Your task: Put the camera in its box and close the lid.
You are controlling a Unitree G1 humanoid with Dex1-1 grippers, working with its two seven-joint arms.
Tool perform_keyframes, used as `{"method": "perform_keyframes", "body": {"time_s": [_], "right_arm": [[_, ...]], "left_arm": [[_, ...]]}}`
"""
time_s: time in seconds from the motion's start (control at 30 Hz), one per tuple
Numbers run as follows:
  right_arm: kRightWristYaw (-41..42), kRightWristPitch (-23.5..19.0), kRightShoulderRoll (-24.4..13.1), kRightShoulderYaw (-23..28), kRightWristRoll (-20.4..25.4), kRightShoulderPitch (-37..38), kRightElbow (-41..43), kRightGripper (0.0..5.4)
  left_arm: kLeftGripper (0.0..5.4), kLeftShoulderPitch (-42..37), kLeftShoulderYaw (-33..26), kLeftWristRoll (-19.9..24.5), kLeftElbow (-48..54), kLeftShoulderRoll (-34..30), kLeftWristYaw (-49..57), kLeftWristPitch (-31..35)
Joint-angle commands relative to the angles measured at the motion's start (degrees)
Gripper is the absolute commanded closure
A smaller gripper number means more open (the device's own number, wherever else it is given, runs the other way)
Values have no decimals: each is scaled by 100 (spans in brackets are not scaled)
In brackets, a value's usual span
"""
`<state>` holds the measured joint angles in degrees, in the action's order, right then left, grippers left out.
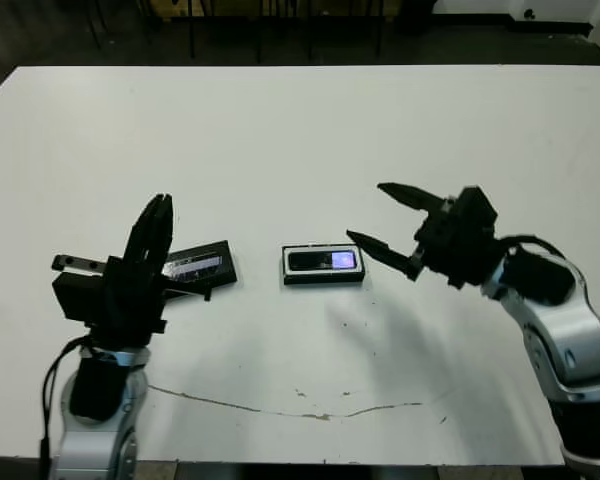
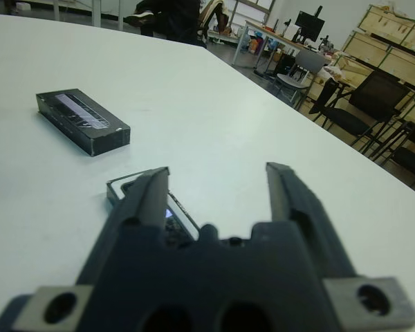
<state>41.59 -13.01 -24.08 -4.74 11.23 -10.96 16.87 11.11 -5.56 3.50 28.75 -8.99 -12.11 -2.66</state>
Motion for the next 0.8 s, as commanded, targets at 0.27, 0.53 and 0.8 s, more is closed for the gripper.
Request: {"method": "perform_keyframes", "body": {"time_s": [0.27,0.53,0.8], "right_arm": [[-45,-220,-191,195,218,196,55,442],[-57,-315,-258,385,450,54,-87,540],[-7,-477,-380,463,577,-51,-145,540]], "left_arm": [[518,-893,-829,632,-567,-1966,-1300,1402],[398,-1758,-745,989,-1894,-2434,-2246,1186],[378,-2393,-426,1517,-2799,-2588,-3257,1538]]}}
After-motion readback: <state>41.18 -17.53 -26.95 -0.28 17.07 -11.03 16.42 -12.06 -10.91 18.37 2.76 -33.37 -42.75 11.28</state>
